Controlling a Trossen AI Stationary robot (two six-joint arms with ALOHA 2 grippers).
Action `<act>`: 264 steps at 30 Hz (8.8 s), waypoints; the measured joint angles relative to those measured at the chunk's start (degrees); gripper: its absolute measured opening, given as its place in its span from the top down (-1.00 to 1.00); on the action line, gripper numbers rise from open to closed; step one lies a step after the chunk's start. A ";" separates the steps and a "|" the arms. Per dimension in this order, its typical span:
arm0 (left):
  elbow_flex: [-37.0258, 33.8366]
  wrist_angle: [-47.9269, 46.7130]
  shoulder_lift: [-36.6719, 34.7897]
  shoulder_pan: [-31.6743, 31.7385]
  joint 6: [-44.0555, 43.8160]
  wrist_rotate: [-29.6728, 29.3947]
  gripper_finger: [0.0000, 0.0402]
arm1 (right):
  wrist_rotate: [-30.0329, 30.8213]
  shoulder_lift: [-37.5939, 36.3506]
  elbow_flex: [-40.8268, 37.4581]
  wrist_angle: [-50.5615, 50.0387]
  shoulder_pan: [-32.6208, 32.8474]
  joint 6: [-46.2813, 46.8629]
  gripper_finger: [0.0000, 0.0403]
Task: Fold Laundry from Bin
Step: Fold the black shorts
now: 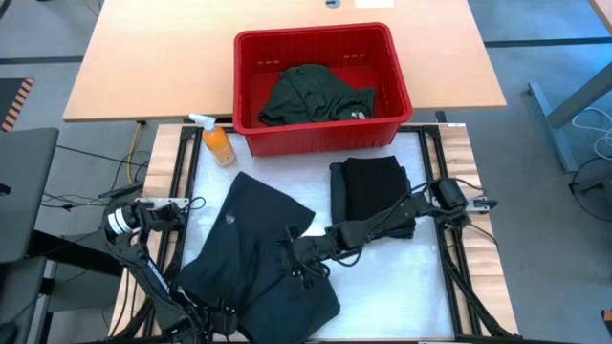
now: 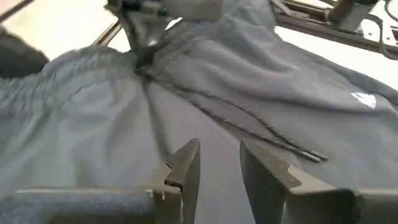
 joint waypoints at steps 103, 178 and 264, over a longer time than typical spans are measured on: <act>-22.79 17.43 -15.13 11.80 -27.24 -4.54 0.98 | -7.04 15.53 18.65 -27.12 -8.13 -18.94 0.87; 14.56 -9.50 5.88 10.41 -7.86 14.55 1.00 | 14.62 4.38 -0.64 -19.52 18.89 12.09 0.50; -21.24 -34.62 -50.09 12.19 -59.02 -5.47 0.33 | 17.62 -8.36 -10.88 -4.63 11.91 19.34 -0.19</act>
